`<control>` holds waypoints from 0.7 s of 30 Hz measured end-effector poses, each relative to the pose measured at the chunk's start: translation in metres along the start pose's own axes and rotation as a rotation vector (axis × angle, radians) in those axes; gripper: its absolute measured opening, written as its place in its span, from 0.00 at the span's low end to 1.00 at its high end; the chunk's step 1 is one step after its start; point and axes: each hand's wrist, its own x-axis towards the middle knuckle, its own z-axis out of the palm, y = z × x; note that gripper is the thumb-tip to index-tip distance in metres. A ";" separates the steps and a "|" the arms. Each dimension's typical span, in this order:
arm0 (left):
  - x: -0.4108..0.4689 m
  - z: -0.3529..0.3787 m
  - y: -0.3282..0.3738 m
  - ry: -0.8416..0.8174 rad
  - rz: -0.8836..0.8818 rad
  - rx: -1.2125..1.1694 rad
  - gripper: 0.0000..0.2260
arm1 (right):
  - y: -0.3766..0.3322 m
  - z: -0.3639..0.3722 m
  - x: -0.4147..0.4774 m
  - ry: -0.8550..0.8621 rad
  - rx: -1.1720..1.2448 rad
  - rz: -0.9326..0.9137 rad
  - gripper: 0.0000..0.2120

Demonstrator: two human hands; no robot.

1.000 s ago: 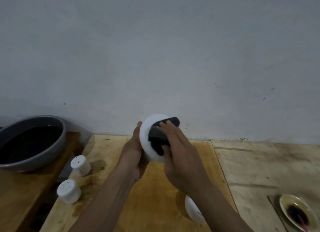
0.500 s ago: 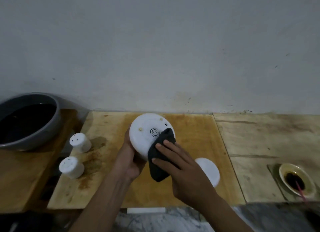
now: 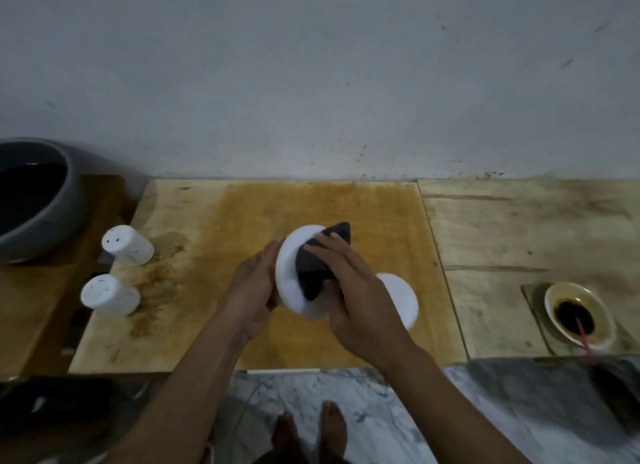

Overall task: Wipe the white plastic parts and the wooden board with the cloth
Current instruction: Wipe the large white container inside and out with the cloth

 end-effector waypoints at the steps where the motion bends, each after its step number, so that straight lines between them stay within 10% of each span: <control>1: 0.001 0.005 -0.003 0.013 -0.006 -0.012 0.08 | 0.003 0.003 -0.006 -0.040 -0.057 -0.058 0.26; 15: 0.015 0.018 -0.027 0.127 -0.141 -0.306 0.28 | 0.036 0.020 -0.024 -0.040 -0.186 -0.271 0.34; 21: 0.017 -0.005 -0.034 0.353 -0.026 -0.153 0.16 | 0.066 0.023 -0.021 -0.140 -0.145 -0.129 0.34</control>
